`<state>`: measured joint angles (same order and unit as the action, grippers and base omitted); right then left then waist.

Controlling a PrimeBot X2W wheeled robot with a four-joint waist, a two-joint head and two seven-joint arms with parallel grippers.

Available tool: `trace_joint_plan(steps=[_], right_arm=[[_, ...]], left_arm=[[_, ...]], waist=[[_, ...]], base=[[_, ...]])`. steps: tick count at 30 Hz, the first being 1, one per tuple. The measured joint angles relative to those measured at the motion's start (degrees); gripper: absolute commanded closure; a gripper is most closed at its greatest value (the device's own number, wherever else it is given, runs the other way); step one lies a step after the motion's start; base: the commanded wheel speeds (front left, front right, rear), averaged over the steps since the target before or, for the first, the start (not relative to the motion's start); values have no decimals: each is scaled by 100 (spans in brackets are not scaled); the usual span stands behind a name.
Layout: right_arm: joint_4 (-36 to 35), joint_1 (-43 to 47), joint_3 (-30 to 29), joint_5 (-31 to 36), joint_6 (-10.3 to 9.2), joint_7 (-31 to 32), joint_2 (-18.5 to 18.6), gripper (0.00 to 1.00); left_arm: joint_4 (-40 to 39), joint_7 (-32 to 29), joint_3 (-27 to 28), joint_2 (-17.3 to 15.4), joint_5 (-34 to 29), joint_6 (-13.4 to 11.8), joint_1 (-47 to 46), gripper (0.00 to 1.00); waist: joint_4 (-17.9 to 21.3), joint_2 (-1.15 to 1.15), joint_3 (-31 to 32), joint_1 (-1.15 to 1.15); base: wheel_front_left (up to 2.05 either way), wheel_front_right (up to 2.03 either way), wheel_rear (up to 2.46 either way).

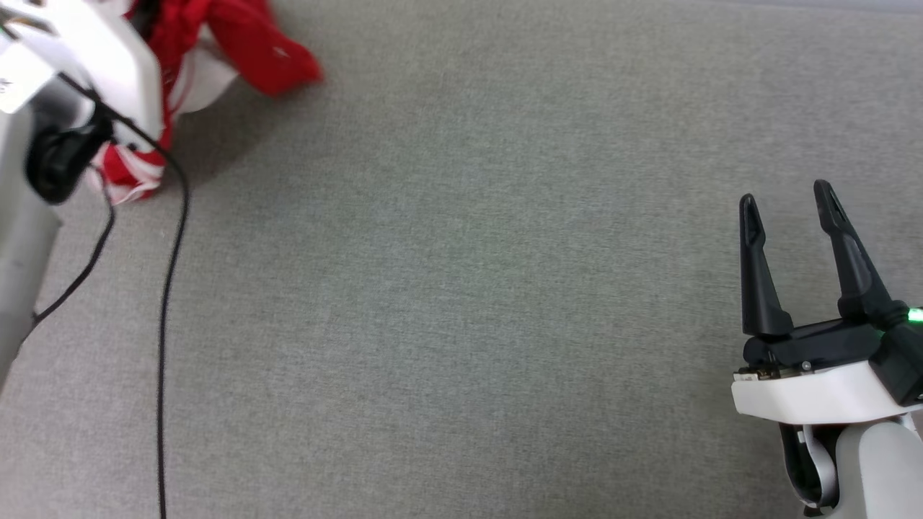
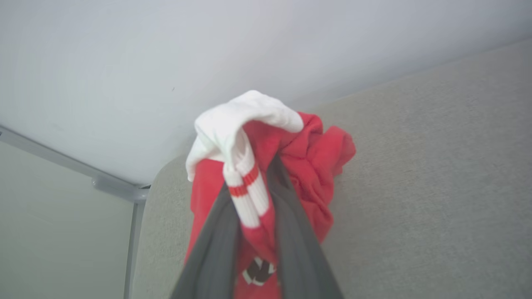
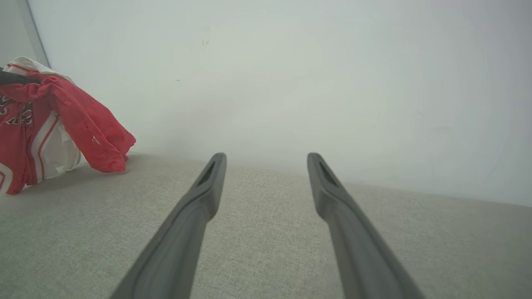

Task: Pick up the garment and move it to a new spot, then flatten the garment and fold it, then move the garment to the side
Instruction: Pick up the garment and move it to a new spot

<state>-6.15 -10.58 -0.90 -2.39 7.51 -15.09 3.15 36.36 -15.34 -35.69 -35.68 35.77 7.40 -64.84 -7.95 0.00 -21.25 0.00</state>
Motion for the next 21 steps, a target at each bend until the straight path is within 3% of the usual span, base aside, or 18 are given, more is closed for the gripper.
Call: trace_joint_plan(steps=[11, 21], right_arm=[[54, 119, -54, -316, 0, 0, -13, 0], [76, 183, -212, -527, 0, 0, -16, 0]], left_arm=[[-827, 355, -864, 869, -350, 0, -188, 100], [-1117, 716, -1770, 1996, -482, 0, -101, 100]], waist=[[561, 0, 269, 0], [1182, 0, 354, 0]], base=[[0, 0, 0], [0, 0, 0]])
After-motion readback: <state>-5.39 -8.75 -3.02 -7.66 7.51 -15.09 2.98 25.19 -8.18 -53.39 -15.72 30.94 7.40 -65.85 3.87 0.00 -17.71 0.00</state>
